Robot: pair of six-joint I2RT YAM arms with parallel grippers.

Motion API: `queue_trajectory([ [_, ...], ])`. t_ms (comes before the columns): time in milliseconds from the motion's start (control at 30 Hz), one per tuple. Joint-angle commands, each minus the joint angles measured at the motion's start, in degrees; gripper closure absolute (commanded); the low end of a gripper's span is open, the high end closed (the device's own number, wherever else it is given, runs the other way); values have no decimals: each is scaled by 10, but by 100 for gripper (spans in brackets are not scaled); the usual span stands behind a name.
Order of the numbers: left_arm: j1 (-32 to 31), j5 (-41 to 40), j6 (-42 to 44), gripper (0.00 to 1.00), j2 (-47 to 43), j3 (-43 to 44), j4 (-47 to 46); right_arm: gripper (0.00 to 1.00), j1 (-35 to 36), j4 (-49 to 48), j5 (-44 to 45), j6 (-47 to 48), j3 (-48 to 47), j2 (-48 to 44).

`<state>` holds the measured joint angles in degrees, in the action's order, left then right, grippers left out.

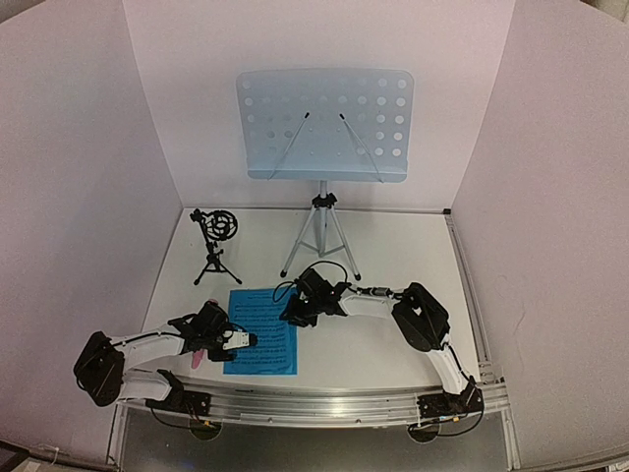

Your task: Set up the instrument practice props

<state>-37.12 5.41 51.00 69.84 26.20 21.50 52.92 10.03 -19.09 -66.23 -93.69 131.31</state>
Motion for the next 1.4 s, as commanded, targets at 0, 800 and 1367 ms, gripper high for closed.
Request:
queue_trajectory([
  [0,0,3,7,32,8,-13,-1,79,-6,-13,-8,-2,7,4],
  [800,4,78,-245,16,-116,153,120,100,0,72,-21,158,-42,-83],
  [1367,77,160,-527,13,-219,306,135,100,59,338,10,465,-236,-271],
])
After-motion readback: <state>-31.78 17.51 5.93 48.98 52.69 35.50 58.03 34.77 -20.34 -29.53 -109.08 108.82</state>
